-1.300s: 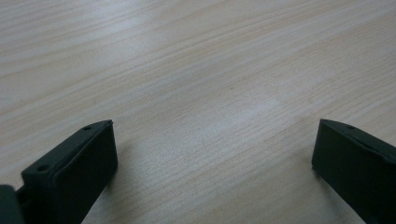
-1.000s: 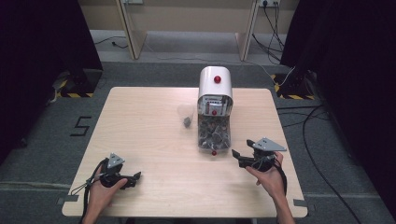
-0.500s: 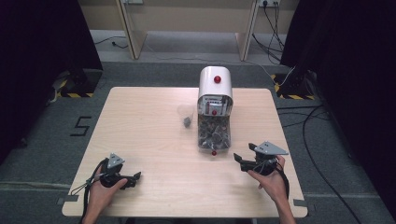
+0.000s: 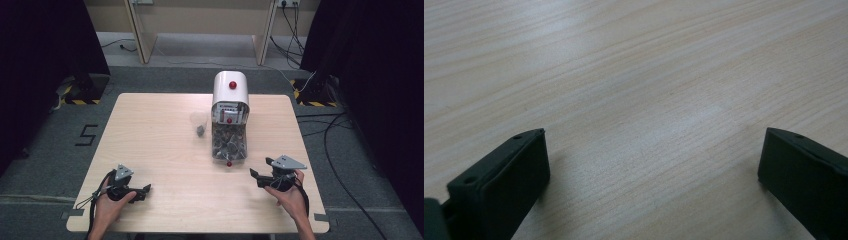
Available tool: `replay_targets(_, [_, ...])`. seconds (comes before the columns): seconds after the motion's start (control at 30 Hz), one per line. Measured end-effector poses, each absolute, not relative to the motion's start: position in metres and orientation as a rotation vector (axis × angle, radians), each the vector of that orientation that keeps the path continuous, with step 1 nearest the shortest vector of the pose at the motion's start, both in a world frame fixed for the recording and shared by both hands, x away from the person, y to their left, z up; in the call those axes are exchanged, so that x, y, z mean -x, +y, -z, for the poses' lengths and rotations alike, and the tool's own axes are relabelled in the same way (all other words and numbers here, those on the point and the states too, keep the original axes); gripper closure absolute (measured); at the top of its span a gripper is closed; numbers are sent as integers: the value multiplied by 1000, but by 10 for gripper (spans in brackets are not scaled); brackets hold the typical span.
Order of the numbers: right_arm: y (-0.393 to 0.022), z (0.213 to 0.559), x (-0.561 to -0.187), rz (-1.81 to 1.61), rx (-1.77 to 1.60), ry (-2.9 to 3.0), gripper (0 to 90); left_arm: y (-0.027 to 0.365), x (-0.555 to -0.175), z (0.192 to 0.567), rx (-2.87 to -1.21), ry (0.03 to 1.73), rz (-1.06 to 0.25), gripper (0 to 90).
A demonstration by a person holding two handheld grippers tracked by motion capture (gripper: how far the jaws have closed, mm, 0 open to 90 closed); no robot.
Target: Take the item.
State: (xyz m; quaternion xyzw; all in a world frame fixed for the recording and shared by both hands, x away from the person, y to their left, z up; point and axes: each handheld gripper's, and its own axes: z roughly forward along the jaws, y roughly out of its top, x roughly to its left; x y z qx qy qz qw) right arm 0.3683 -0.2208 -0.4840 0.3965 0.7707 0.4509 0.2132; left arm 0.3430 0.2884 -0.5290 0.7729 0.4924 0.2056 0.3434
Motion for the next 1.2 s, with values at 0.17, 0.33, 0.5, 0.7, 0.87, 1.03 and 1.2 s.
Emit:
replay_targets(0.17, [-222, 488, -366, -1246, -1102, 2149, 229, 288, -343, 529, -2008, 1280, -534, 0])
replay_targets(0.33, [-223, 493, -362, -1239, -1120, 2158, 221, 288, -343, 529, -2008, 1280, -534, 0])
replay_targets(0.5, [-226, 498, -358, -1227, -1123, 2164, 213, 288, -343, 529, -2008, 1280, -534, 0])
replay_targets(0.7, [-229, 501, -354, -1222, -1127, 2165, 212, 288, -343, 529, -2009, 1279, -534, 0])
replay_targets(0.87, [-230, 502, -348, -1207, -1124, 2163, 208, 288, -343, 529, -2008, 1280, -534, 0])
replay_targets(1.03, [-229, 505, -343, -1195, -1116, 2171, 204, 288, -343, 529, -2008, 1280, -534, 0])
replay_targets(1.2, [-228, 508, -339, -1176, -1111, 2181, 201, 288, -343, 529, -2009, 1280, -534, 0])
